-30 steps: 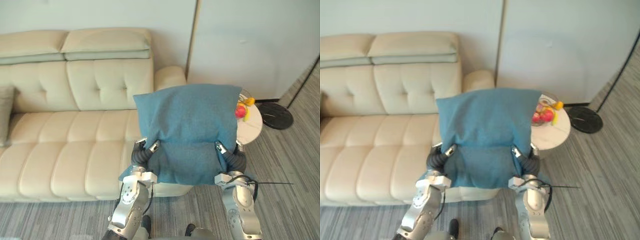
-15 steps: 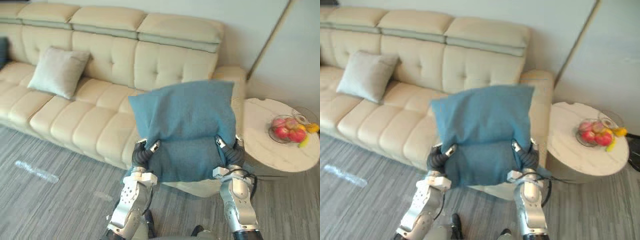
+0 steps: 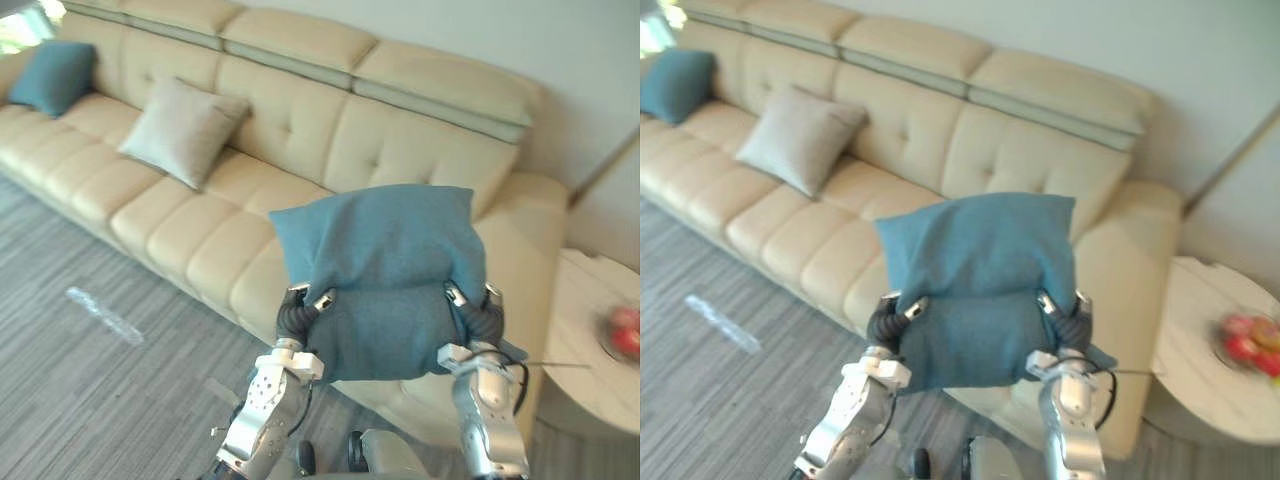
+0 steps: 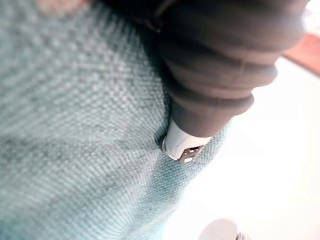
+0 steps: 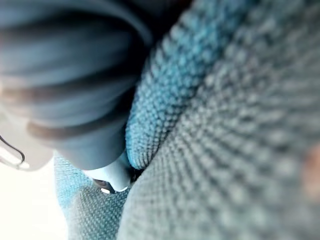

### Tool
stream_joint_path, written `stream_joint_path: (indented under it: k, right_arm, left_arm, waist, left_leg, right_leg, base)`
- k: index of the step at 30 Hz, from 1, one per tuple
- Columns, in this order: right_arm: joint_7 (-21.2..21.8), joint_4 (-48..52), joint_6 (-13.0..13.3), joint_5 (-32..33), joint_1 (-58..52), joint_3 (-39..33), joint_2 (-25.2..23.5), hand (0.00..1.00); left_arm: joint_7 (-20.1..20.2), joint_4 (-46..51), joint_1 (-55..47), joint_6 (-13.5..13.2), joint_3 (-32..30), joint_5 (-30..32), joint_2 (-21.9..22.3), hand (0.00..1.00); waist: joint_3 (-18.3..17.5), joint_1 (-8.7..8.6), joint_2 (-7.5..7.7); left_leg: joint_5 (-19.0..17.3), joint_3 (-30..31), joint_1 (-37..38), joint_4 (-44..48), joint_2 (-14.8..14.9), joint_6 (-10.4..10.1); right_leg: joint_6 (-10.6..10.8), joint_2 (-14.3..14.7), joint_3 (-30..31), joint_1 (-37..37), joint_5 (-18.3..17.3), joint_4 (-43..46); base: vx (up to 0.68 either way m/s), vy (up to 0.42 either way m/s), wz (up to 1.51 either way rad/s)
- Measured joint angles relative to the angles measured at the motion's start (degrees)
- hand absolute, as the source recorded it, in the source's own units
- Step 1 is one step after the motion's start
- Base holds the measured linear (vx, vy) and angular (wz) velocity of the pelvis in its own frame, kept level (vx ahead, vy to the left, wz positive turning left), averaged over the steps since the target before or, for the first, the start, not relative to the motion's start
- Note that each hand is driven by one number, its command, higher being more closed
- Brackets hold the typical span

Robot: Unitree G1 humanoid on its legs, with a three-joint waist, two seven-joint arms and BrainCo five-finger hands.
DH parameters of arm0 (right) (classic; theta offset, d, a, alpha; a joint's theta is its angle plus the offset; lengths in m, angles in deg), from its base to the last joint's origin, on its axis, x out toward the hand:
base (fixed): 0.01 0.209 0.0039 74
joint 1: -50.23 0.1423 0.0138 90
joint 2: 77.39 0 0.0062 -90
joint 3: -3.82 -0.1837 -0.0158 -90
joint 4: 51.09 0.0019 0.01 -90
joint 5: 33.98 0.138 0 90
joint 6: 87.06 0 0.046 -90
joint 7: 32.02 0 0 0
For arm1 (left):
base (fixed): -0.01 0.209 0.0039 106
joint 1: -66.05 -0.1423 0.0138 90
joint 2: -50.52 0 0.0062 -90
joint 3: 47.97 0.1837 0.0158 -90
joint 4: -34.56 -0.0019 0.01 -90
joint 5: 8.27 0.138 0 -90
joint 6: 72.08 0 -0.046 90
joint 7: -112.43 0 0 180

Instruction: Pick up cushions and gather them together orderly.

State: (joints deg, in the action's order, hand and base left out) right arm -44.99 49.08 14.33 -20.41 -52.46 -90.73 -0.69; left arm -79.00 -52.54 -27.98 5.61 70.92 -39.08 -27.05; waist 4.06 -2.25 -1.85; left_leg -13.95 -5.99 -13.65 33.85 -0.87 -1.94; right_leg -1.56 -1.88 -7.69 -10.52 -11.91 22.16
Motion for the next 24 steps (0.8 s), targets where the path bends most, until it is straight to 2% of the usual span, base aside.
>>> stream_joint_path:
  k: [1,2,3,4,5,7,8,9,10,12,14,16,17,18,20,21,22,23,24]
  right_arm:
    - [-0.68,2.98,0.32,-0.06,-0.67,0.15,-0.12,1.00]
    - [-0.94,2.98,0.54,-0.05,-0.63,0.01,-0.11,1.00]
    - [-1.04,2.98,0.75,-0.04,-1.04,-0.37,-0.14,1.00]
    - [-1.08,2.98,0.76,-0.04,-1.19,-0.72,-0.14,1.00]
    - [-1.08,2.31,0.63,-0.04,-1.19,-1.00,-0.64,1.00]
    - [-1.08,2.34,0.58,-0.07,-1.21,-1.22,-1.16,1.00]
    - [-1.06,2.32,0.50,-0.13,-1.24,-1.14,-1.32,1.00]
    - [-1.02,2.32,0.46,-0.21,-0.91,-1.13,-1.72,1.00]
    - [-1.02,2.32,0.46,-0.21,-0.78,-1.13,-1.81,1.00]
    - [-1.03,2.22,0.21,-0.58,-0.89,-1.14,-2.53,1.00]
    - [-1.04,2.22,0.06,-1.83,-0.84,-1.03,-2.63,1.00]
    - [-1.03,2.21,0.06,-2.45,-0.61,-0.42,-2.66,1.00]
    - [-1.04,2.21,0.06,-2.45,-0.57,-0.31,-2.64,1.00]
    - [-1.03,1.82,0.06,-2.45,-0.33,-0.19,-2.62,1.00]
    - [-0.93,-1.31,0.10,-2.43,0.74,0.38,-2.95,1.00]
    - [-0.84,-1.86,0.10,-2.42,1.10,0.44,-2.95,1.00]
    - [-0.64,-2.80,0.10,-2.40,2.57,0.39,-2.86,1.00]
    - [-0.53,-3.13,0.13,-2.40,3.35,0.39,-2.85,1.00]
    - [-0.47,-3.62,0.23,-2.39,3.67,0.31,-2.74,1.00]
  left_arm:
    - [0.93,1.00,-1.16,-0.04,-0.06,-0.03,0.33,1.00]
    - [1.59,1.05,-1.15,-0.04,-0.06,-0.06,0.44,1.00]
    - [1.80,1.09,-1.14,0.03,0.20,-0.04,0.59,1.00]
    - [1.85,1.12,-1.15,0.11,0.49,-0.04,0.79,1.00]
    - [1.89,1.04,-1.38,0.32,0.53,-0.05,0.62,1.00]
    - [1.89,1.03,-1.38,0.42,0.60,-0.03,0.58,1.00]
    - [1.88,0.85,-1.45,0.42,0.60,-0.02,0.42,1.00]
    - [1.88,0.81,-1.46,0.25,0.60,0.00,0.19,1.00]
    - [1.88,0.81,-1.46,0.18,0.60,0.01,0.19,1.00]
    - [1.88,0.81,-1.53,0.15,0.88,0.32,-0.32,1.00]
    - [1.88,0.81,-1.59,0.17,0.95,0.31,-1.02,1.00]
    - [1.88,0.98,-1.58,-0.31,0.95,0.34,-2.01,1.00]
    - [1.87,0.98,-1.57,-0.44,0.92,0.34,-2.04,1.00]
    - [1.73,0.98,-1.60,-0.61,0.86,0.33,-2.14,1.00]
    - [1.61,0.95,-1.54,-0.67,0.13,0.50,-2.54,1.00]
    - [1.61,0.95,-1.50,-0.75,-0.06,0.57,-2.53,1.00]
    - [1.61,0.91,-1.02,-0.86,-0.46,1.01,-2.54,1.00]
    - [1.61,0.80,-0.72,-0.95,-0.73,1.10,-2.54,1.00]
    - [1.62,-0.17,0.01,-0.88,-0.92,1.32,-2.47,1.00]
  waist:
    - [0.01,1.97,0.26]
    - [0.04,2.04,0.41]
    - [-0.40,2.00,-0.05]
    - [-0.77,1.92,-0.68]
    - [-1.59,1.79,0.76]
    - [-2.01,1.23,2.58]
    - [-2.05,1.64,3.16]
    - [-2.14,2.21,3.27]
    - [-2.15,2.23,3.24]
    - [-2.10,2.32,3.34]
    - [-2.10,2.36,3.40]
    - [-2.24,2.72,3.82]
    - [-2.24,2.73,3.86]
    - [-2.20,2.78,3.91]
    - [-2.32,2.30,4.13]
    - [-2.48,2.32,4.31]
    - [-2.48,2.45,4.25]
    - [-2.47,2.41,4.26]
    - [-2.81,2.02,5.41]
  left_leg:
    - [-2.89,-9.82,-2.52,11.15,13.88,1.30]
    - [-2.93,-11.02,-2.23,6.67,15.66,1.17]
    - [0.03,-11.05,-1.49,-1.44,16.51,1.30]
    - [6.92,-11.03,-0.85,-7.52,16.95,2.24]
    - [6.38,-10.75,-0.04,-7.63,15.21,-0.12]
    - [6.47,-9.97,-0.27,-7.29,12.96,0.05]
    - [6.45,-8.28,-0.47,-6.72,12.11,0.00]
    - [6.04,-7.24,-0.16,-6.67,11.47,-0.53]
    - [5.94,-7.19,-0.11,-6.65,11.41,-0.64]
    - [4.87,-8.51,1.79,-6.81,11.29,-0.12]
    - [4.13,-10.00,3.60,-6.85,11.35,-0.06]
    - [2.14,-14.61,7.05,-7.94,11.31,0.42]
    - [1.91,-15.28,7.48,-8.19,11.37,0.59]
    - [1.38,-16.71,8.92,-9.57,11.52,1.00]
    - [0.87,-18.45,12.76,-14.12,11.61,0.56]
    - [0.61,-18.65,13.19,-14.95,11.66,0.14]
    - [-0.50,-18.54,14.37,-17.59,11.95,-1.68]
    - [-0.97,-18.63,14.49,-18.38,12.10,-2.53]
    - [-1.24,-19.02,13.86,-17.84,11.82,-3.41]
  right_leg:
    - [-1.33,1.62,1.53,7.57,-0.80,-2.58]
    - [-1.32,1.07,1.92,8.29,-0.81,-2.37]
    - [-1.00,0.56,1.94,8.25,-0.99,-1.26]
    - [0.91,0.33,2.05,8.17,-2.15,0.28]
    - [3.53,-1.88,3.58,8.12,-4.32,1.63]
    - [4.19,-3.77,4.54,8.23,-4.32,0.24]
    - [5.42,-4.21,5.18,9.21,-3.53,-1.83]
    - [7.22,-4.36,6.11,10.59,-1.83,-4.35]
    - [7.47,-4.41,6.38,10.79,-1.51,-4.66]
    - [9.37,-4.48,9.16,10.51,0.66,-3.94]
    - [9.80,-4.52,10.67,10.20,1.33,-2.06]
    - [9.43,-5.00,13.20,4.90,1.59,7.88]
    - [9.17,-5.02,13.03,3.43,1.94,9.81]
    - [8.90,-5.05,12.52,0.18,3.58,14.33]
    - [9.07,-4.67,8.65,-2.81,-2.42,16.62]
    - [8.72,-4.44,7.47,-3.52,-3.25,16.49]
    - [6.81,-3.33,3.02,-5.36,-4.60,14.64]
    - [5.49,-2.52,1.01,-5.98,-4.77,12.04]
    - [1.32,-1.31,-0.67,-3.97,-2.16,1.89]
  base:
    - [0.65,-0.034,-0.25]
    - [0.67,0.056,-0.34]
    - [0.30,0.186,-0.17]
    - [0.28,0.260,-0.08]
    - [0.24,0.245,0.03]
    - [0.21,0.198,0.11]
    - [0.20,0.176,-0.12]
    - [0.16,0.136,-0.20]
    - [0.19,0.134,-0.25]
    - [0.16,0.141,-0.29]
    - [0.12,0.123,-0.54]
    - [0.12,0.120,-0.96]
    - [0.09,0.091,-0.83]
    - [0.08,0.055,-0.70]
    - [0.11,0.007,-0.95]
    - [0.16,-0.122,-1.06]
    - [0.17,-0.186,-0.82]
    - [0.17,-0.212,-0.83]
    - [0.21,-0.209,-0.40]
